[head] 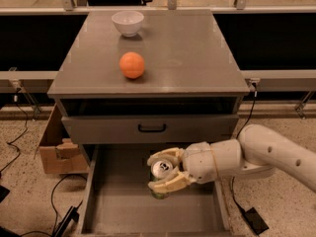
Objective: Pick green can from middle drawer and place on counter
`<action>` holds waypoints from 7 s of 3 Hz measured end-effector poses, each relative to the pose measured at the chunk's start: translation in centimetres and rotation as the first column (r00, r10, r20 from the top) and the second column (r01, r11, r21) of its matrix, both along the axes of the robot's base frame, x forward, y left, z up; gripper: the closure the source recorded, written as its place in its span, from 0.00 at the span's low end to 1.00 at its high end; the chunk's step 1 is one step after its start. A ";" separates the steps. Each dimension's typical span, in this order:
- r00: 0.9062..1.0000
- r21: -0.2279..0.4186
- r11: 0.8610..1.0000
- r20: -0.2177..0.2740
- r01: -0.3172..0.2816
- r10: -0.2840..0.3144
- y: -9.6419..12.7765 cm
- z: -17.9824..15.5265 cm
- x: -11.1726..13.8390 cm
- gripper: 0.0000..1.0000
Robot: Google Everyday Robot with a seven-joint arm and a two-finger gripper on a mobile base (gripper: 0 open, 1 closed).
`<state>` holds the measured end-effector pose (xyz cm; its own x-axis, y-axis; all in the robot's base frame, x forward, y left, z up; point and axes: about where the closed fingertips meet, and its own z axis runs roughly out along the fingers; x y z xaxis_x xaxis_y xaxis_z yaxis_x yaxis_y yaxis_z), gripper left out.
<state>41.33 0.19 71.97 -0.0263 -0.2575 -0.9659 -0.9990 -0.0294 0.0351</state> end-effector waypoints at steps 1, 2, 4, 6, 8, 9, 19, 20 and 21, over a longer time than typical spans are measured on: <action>0.999 -0.047 0.998 0.022 0.041 -0.040 0.7 9.0 0.8 1.00; 0.992 -0.095 0.989 0.066 0.116 -0.110 1.7 17.9 2.8 1.00; 0.902 0.004 0.908 0.110 0.419 -0.417 -2.4 27.4 8.4 1.00; 0.777 0.025 0.792 0.175 0.610 -0.604 -6.5 28.0 12.5 1.00; 0.755 0.032 0.767 0.155 0.641 -0.637 -7.4 28.9 13.7 1.00; 0.678 0.073 0.684 0.096 0.725 -0.729 -10.9 31.3 17.2 1.00; 0.420 -0.068 0.423 -0.055 0.904 -0.906 -18.8 19.5 40.2 0.39; 0.422 -0.069 0.425 -0.056 0.903 -0.905 -18.6 19.4 40.2 0.15; 0.422 -0.069 0.425 -0.056 0.903 -0.905 -18.6 19.4 40.2 0.00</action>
Offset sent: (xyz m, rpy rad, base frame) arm 0.0592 0.0225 0.2926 -0.1613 -0.0988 -0.2249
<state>81.55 -18.43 91.34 -0.3271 -0.0647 -0.9428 -0.4447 0.8908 0.0932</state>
